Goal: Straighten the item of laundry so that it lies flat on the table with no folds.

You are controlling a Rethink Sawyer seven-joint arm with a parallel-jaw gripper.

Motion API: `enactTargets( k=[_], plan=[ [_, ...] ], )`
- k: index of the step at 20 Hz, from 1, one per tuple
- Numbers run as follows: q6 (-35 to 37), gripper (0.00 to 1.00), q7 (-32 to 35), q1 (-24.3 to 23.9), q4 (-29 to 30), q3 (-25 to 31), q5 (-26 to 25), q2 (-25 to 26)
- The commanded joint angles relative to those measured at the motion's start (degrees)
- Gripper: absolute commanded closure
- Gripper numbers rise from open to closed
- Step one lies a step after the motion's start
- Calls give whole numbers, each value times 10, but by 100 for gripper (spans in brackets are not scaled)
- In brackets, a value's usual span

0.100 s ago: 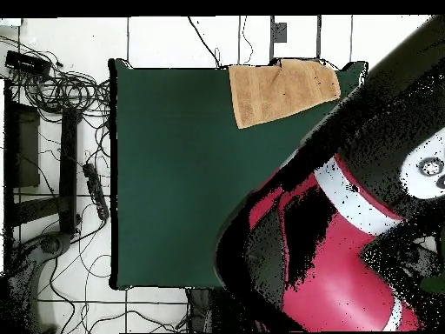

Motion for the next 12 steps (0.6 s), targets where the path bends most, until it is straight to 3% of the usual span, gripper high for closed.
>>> enactTargets(
  k=[1,12],
  plan=[
    [73,100,24,8,-96,3,-8,-2],
    [94,100,15,7,-95,3,-14,-12]
  ],
)
